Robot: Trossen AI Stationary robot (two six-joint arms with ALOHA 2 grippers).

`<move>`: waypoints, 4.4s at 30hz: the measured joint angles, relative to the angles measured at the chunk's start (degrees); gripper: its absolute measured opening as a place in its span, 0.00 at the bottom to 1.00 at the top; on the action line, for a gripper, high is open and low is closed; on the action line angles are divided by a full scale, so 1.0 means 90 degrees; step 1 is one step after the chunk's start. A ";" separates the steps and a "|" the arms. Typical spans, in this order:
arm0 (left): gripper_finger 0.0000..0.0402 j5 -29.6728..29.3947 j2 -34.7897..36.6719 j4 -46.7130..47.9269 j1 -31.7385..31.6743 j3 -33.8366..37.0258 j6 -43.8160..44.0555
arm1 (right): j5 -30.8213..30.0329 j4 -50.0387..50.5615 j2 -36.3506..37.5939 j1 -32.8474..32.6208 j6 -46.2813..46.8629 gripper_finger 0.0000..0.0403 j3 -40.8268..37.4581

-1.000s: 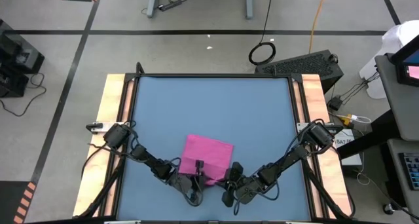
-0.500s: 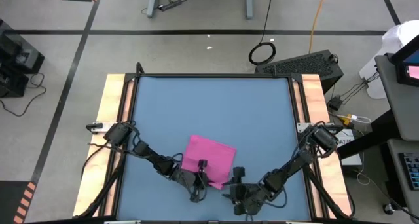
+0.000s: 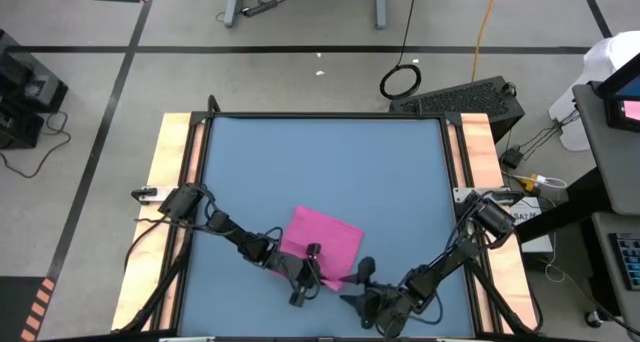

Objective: Roll towel
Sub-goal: Roll the light red towel

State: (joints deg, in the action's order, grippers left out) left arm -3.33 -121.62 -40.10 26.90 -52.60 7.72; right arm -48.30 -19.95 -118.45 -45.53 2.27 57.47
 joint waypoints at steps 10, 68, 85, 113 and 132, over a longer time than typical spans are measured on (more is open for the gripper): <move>0.02 0.0172 0.0000 0.0024 -0.0054 0.0000 0.0113 | 0.0458 -0.0276 -0.0007 0.0263 -0.0431 0.42 -0.0002; 0.55 -0.4308 0.1304 0.4536 0.2405 0.0010 0.0928 | 0.0196 -0.0202 0.0086 0.0341 0.1742 0.00 -0.0005; 0.55 -0.4969 0.1299 0.3535 0.2059 0.0015 0.0924 | -0.0795 0.0440 0.0594 0.0355 0.2450 0.00 -0.0005; 0.47 -0.4734 0.1191 0.4678 0.2191 0.0231 0.1045 | -0.0961 0.1025 0.0831 0.0358 0.3033 0.00 -0.0005; 0.04 -0.3488 0.2293 0.5480 0.2161 0.0266 0.0752 | -0.0176 0.0815 0.0831 0.0357 0.2717 0.00 -0.0002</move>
State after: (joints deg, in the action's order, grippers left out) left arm -34.72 -100.99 9.22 46.35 -50.21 14.49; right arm -49.89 -12.62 -110.98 -42.32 26.73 57.45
